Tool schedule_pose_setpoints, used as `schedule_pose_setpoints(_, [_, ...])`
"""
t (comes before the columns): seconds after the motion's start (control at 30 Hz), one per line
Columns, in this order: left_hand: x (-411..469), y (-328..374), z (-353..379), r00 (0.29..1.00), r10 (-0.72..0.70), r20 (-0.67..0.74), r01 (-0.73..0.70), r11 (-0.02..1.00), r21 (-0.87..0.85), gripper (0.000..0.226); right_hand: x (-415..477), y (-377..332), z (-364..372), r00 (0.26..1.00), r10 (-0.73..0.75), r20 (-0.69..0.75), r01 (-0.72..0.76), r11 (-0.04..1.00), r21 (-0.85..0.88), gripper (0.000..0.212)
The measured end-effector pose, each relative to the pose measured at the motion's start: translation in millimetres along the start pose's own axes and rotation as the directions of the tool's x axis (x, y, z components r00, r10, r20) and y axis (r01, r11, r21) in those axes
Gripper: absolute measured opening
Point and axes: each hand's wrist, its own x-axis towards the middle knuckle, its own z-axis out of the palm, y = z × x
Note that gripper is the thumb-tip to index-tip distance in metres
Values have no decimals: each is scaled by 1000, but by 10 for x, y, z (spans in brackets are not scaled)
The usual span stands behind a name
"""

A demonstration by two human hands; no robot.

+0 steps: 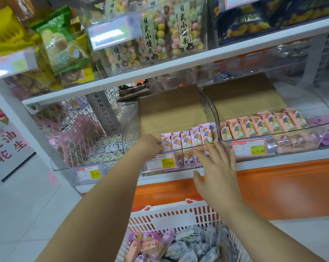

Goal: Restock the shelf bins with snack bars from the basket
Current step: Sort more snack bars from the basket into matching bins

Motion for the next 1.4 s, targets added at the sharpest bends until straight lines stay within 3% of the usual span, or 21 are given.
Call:
schedule_pose_setpoints(0.1, [-224, -80, 80, 977, 77, -199, -112, 979, -171, 24, -61, -23, -4, 997, -59, -45, 62, 994, 87, 47])
schedule_pose_setpoints(0.17, [-426, -192, 212, 884, 202, -422, -315, 924, -217, 32, -126, -61, 9, 991, -121, -51, 127, 983, 130, 39])
schedule_pose_setpoints(0.27, [-797, -427, 463, 740, 305, -600, -520, 825, -221, 27, -270, -144, 4, 964, -166, 206, 139, 981, 137, 36])
schedule_pose_setpoints(0.33, [-993, -662, 690, 751, 287, -595, -502, 833, -232, 24, -378, -140, 40, 855, -134, 501, 104, 991, 86, 40])
schedule_pose_setpoints(0.43, [-1162, -1056, 1026, 856, 191, -480, -381, 862, -335, 24, -542, -74, 182, 551, -1, 834, 105, 992, -69, 46])
schedule_pose_setpoints(0.53, [-1245, -1441, 1322, 923, 79, -376, -224, 907, -358, 22, -686, 13, 333, 319, 120, 940, 154, 972, -176, 50])
schedule_pose_setpoints(0.6, [-1234, -1727, 1545, 953, 9, -304, -114, 936, -332, 21, -749, 33, 407, 244, 157, 957, 156, 968, -198, 49])
schedule_pose_setpoints(0.7, [-1129, -2165, 1932, 993, -86, -85, 62, 967, -246, 25, -842, 86, 597, 186, 195, 963, 179, 957, -228, 47])
schedule_pose_setpoints(0.83, [-1082, -2515, 2325, 965, -206, 165, 202, 979, 43, 44, -999, 121, 886, 100, 226, 969, 147, 960, -239, 52])
schedule_pose_setpoints(0.93, [-1131, -2640, 2491, 964, -189, 187, 145, 963, 228, 47, -1142, 117, 1061, 34, 209, 977, 97, 973, -211, 39])
schedule_pose_setpoints(1.0, [-1152, -2707, 2568, 969, -166, 185, 107, 950, 293, 54, -1277, 143, 1192, -19, 203, 979, 62, 978, -201, 7])
schedule_pose_setpoints(1.03, [-1159, -2722, 2579, 968, -182, 175, 122, 943, 308, 59, -1347, 141, 1248, -32, 203, 979, 54, 978, -201, 11])
schedule_pose_setpoints(1.1, [-1177, -2711, 2571, 951, -257, 173, 196, 931, 307, 65, -1452, 125, 1310, -63, 197, 978, 75, 978, -193, 37])
schedule_pose_setpoints(1.13, [-1185, -2693, 2560, 944, -286, 165, 229, 926, 299, 64, -1483, 124, 1335, -62, 197, 978, 84, 978, -192, 39])
schedule_pose_setpoints(1.27, [-1202, -2668, 2505, 946, -294, 134, 270, 948, 167, 47, -1469, 117, 1343, -78, 210, 975, 117, 973, -200, 28])
schedule_pose_setpoints(1.4, [-1300, -2527, 2251, 966, -232, 111, 241, 967, -80, 45, -1242, 27, 1185, 32, 143, 989, -47, 989, -141, 14])
